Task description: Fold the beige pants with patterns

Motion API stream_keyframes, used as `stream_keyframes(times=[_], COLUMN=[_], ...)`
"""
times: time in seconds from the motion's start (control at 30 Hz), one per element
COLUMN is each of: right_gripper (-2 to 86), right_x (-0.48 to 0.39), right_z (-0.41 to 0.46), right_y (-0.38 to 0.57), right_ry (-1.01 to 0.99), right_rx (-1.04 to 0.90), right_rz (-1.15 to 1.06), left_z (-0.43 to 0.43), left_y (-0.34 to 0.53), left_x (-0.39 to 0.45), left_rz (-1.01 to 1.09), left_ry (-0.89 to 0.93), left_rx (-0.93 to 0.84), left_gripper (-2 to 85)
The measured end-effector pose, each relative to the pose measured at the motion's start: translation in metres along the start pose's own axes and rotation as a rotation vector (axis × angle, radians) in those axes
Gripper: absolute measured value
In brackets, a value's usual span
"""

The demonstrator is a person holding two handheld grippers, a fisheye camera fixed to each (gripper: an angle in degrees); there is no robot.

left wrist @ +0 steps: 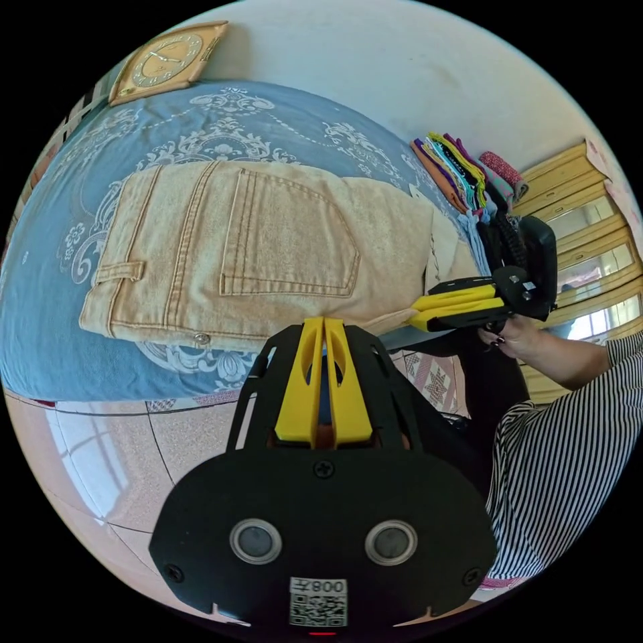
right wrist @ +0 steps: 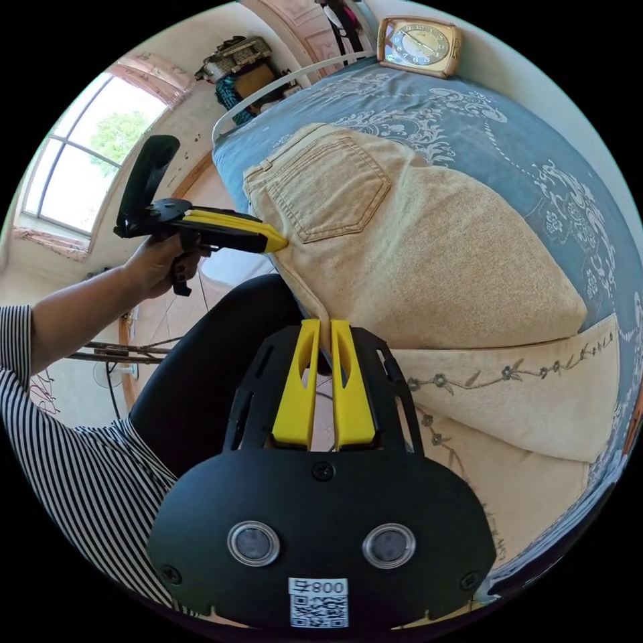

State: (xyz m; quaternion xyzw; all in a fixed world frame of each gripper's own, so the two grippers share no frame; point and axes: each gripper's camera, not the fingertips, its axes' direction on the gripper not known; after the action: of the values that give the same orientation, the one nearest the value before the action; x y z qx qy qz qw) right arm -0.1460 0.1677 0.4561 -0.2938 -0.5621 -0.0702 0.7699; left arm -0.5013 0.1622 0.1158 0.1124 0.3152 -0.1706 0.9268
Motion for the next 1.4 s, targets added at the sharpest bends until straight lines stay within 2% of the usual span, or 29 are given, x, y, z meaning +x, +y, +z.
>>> stream_keyframes(times=[0.2, 0.37, 0.57, 0.73, 0.93, 1.17, 1.4], right_gripper=[1.3, 0.3, 0.2, 0.5, 3.0, 7.5, 7.3], right_x=[0.007, 0.027, 0.032, 0.036, 0.086, 0.120, 0.127], right_z=[-0.048, -0.078, -0.096, -0.149, -0.223, -0.265, -0.280], right_y=[0.011, 0.022, 0.019, 0.014, 0.005, -0.037, -0.062], right_ry=[-0.108, -0.059, -0.085, 0.018, 0.108, 0.164, 0.189], right_rx=[0.095, 0.107, 0.082, 0.151, 0.227, 0.168, 0.053], right_rz=[0.085, 0.230, 0.302, 0.368, 0.558, 0.674, 0.745], left_z=[0.028, 0.047, 0.083, 0.158, 0.223, 0.283, 0.338], left_y=[0.003, 0.004, -0.018, -0.055, -0.083, -0.097, -0.104], left_x=[-0.012, -0.017, 0.021, 0.048, 0.063, 0.070, 0.075], left_rz=[-0.003, -0.012, 0.129, 0.200, 0.215, 0.228, 0.253], left_ry=[-0.010, 0.018, 0.172, 0.278, 0.210, 0.147, 0.118], left_rx=[-0.007, 0.025, 0.092, -0.023, -0.091, -0.138, -0.148], left_gripper=[0.1, 0.3, 1.5, 4.8, 6.8, 7.1, 6.7])
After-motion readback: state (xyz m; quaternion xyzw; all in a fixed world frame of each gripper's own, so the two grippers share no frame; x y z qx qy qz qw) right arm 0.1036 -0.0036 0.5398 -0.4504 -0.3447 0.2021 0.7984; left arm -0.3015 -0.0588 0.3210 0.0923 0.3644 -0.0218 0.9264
